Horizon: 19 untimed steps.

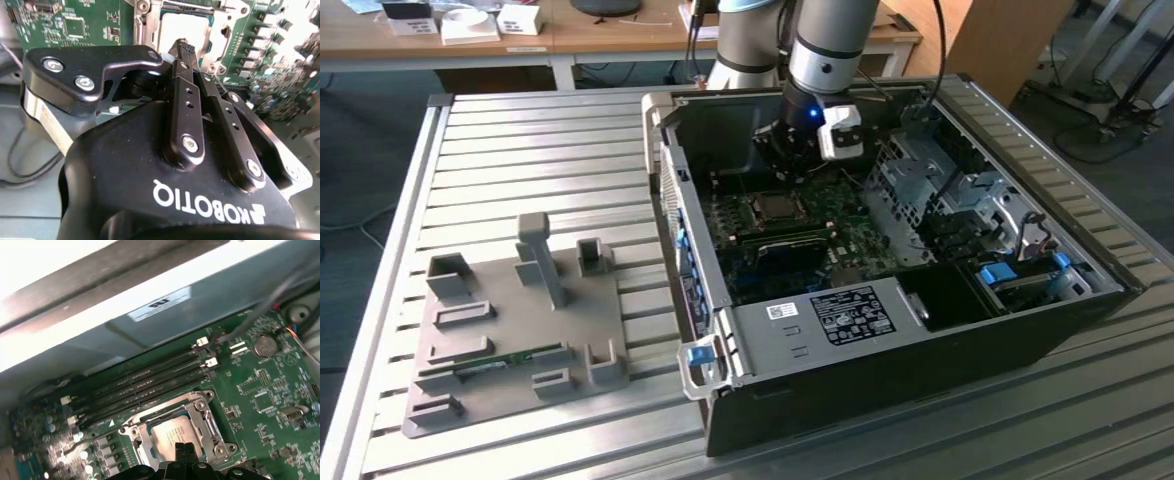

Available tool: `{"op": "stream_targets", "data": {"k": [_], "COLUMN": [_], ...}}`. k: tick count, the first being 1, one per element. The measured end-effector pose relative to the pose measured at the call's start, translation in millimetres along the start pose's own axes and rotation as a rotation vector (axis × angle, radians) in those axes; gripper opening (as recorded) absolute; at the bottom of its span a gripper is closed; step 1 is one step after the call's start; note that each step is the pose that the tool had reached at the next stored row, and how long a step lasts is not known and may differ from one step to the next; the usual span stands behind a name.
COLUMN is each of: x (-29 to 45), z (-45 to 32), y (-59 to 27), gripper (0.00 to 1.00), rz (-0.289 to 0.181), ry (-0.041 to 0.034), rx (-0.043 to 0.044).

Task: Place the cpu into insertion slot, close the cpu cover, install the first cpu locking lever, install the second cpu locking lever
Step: 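Close the cpu cover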

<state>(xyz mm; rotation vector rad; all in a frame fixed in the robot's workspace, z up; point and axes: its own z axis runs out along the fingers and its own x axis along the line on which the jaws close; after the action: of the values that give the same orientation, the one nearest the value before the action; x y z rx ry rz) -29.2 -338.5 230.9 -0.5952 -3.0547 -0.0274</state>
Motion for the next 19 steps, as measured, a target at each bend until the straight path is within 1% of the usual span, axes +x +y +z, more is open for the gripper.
{"op": "stream_targets", "data": {"k": [19], "x": [-0.1], "z": [2.2], "y": [-0.1], "gripper": [0.11], "rz": [-0.341], "ry": [0.004], "rx": [0.0111]}}
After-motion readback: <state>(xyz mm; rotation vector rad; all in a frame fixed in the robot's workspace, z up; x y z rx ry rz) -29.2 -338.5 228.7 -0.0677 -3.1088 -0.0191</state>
